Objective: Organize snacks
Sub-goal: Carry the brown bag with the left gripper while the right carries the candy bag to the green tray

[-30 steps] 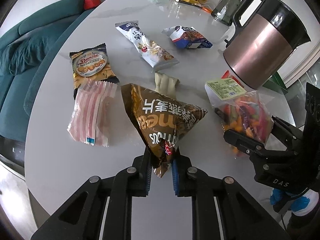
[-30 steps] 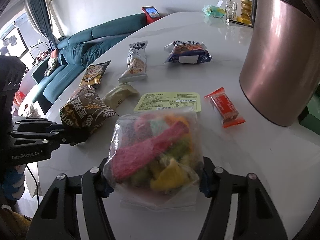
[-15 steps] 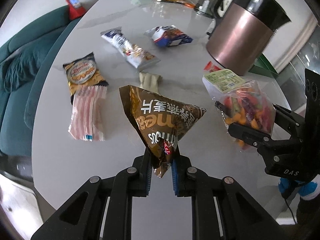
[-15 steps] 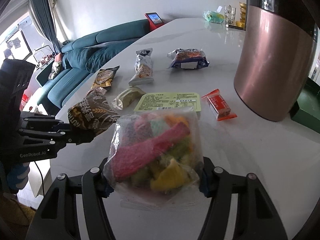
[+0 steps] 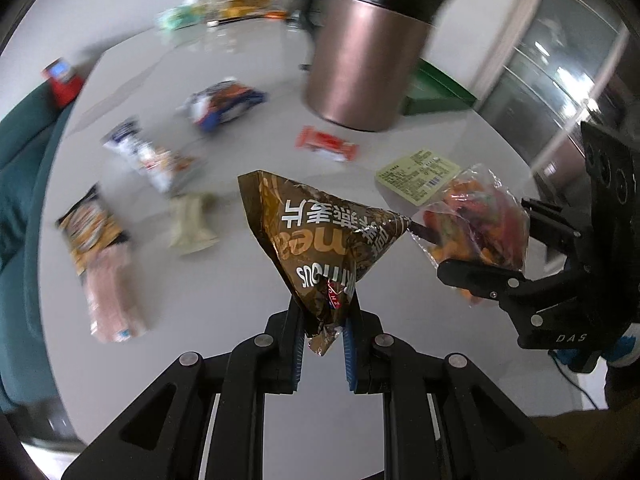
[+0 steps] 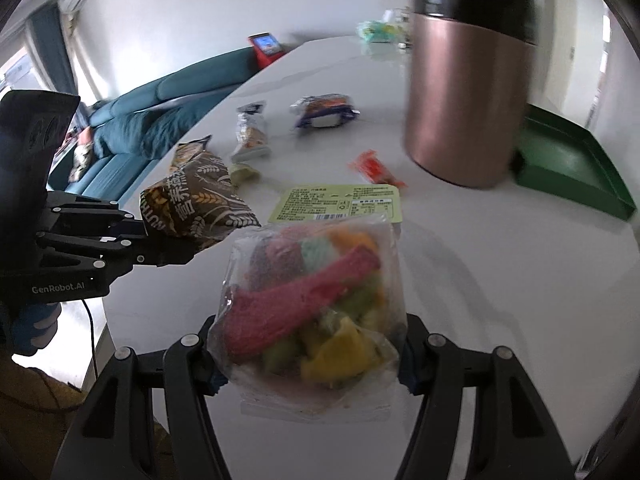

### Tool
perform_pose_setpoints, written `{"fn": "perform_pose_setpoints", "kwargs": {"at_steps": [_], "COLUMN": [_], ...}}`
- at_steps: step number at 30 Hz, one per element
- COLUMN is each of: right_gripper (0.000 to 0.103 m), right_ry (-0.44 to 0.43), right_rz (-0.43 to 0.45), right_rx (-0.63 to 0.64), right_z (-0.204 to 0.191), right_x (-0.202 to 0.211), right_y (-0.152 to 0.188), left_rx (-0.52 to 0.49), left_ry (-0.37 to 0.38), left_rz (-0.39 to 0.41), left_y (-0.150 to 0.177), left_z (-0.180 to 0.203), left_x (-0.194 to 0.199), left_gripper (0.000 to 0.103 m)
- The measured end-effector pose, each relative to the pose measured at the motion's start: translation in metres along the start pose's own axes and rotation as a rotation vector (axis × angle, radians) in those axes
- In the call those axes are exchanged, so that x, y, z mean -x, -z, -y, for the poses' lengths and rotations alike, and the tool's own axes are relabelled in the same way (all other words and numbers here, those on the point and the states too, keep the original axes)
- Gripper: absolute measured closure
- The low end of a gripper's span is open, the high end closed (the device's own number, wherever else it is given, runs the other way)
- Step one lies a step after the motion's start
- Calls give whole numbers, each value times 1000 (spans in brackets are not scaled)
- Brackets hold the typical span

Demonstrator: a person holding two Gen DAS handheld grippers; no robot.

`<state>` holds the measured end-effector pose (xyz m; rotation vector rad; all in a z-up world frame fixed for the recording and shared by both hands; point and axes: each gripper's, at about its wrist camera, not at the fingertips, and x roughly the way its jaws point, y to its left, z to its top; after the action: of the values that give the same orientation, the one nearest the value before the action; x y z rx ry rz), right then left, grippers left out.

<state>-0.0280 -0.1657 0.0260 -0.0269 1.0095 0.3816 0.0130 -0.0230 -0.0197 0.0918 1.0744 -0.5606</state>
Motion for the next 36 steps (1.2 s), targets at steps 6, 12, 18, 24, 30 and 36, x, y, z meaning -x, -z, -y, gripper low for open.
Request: {"fn": "perform_pose_setpoints", "kwargs": {"at_steps": [6, 12, 18, 24, 30, 36], "right_gripper": [63, 63, 63, 63, 63, 63], "right_ry": [55, 96, 131, 147, 141, 131], "right_rz": [-4, 4, 20, 68, 134, 149], "right_rx": [-72, -118, -119, -82, -32, -10], "right_z": [44, 124, 208, 288, 351, 389], "right_x": [25, 54, 80, 96, 84, 45], "right_y": [23, 35, 27, -7, -63, -116], "left_rx": [-114, -191, -214, -171, -88, 26], "left_ry": [58, 95, 124, 110, 5, -106], "left_rz": [-26, -27, -10, 40, 106, 113], "left_y": [-22, -59, -112, -178, -248, -300], "left_z": [56, 123, 192, 231, 242, 232], "left_x": [-22, -54, -92, -120, -139, -174], "left_gripper": [90, 90, 90, 90, 90, 89]}}
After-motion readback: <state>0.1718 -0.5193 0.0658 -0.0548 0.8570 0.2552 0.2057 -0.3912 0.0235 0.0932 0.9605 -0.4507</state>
